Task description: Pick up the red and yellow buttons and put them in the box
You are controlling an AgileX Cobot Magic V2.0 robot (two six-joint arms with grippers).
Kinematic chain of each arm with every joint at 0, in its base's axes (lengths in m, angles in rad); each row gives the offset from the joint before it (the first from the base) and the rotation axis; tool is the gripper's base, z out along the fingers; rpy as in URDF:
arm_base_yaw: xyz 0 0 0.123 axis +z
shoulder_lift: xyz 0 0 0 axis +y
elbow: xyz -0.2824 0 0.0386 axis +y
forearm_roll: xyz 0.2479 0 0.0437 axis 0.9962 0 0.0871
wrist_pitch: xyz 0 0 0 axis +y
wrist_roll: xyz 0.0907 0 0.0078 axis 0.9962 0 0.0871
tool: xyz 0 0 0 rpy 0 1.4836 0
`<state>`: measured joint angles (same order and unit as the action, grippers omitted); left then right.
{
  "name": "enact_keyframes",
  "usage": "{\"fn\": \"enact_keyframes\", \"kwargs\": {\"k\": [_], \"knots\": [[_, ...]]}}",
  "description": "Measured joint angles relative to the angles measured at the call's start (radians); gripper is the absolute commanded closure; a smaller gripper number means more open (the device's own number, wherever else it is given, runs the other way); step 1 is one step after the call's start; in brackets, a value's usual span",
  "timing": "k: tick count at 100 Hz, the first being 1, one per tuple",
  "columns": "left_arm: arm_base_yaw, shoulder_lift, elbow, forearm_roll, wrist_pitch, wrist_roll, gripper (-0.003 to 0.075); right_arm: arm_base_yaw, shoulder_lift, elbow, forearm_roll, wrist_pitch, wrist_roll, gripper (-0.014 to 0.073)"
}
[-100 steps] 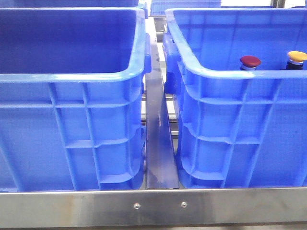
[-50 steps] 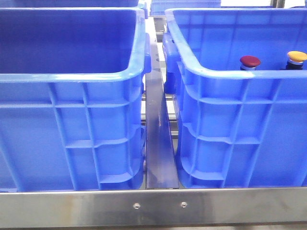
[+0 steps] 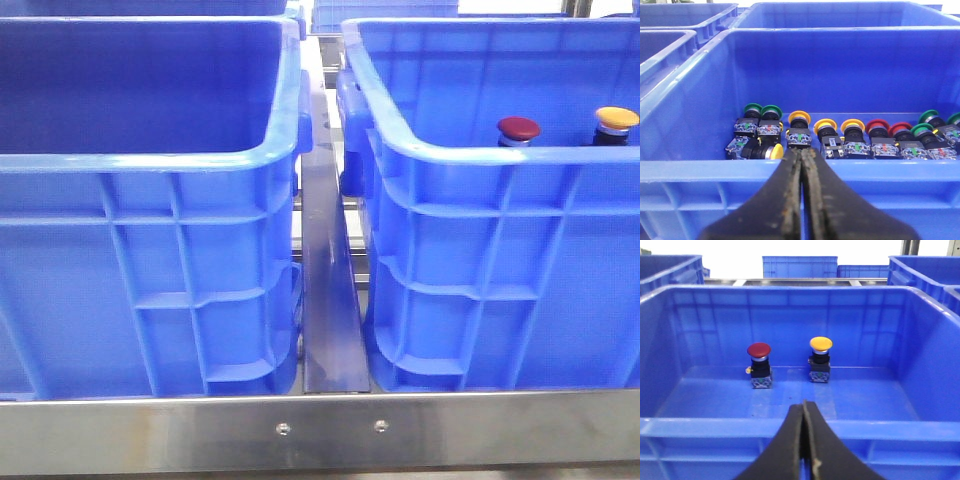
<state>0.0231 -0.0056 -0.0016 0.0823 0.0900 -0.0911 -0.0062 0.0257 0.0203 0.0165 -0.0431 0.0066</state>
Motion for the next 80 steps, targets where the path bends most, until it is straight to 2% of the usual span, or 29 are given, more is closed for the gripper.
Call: {"fn": "enact_keyframes", "kwargs": {"k": [15,80], "knots": [[0.0,0.0,0.0,-0.002,0.0,0.0,0.0741,0.0,-0.035,0.006,-0.041,0.028,0.049,0.0696],[0.0,0.0,0.0,-0.002,0.002,0.0,0.0741,-0.002,-0.035,0.007,-0.054,0.06,0.055,0.0696]]}}
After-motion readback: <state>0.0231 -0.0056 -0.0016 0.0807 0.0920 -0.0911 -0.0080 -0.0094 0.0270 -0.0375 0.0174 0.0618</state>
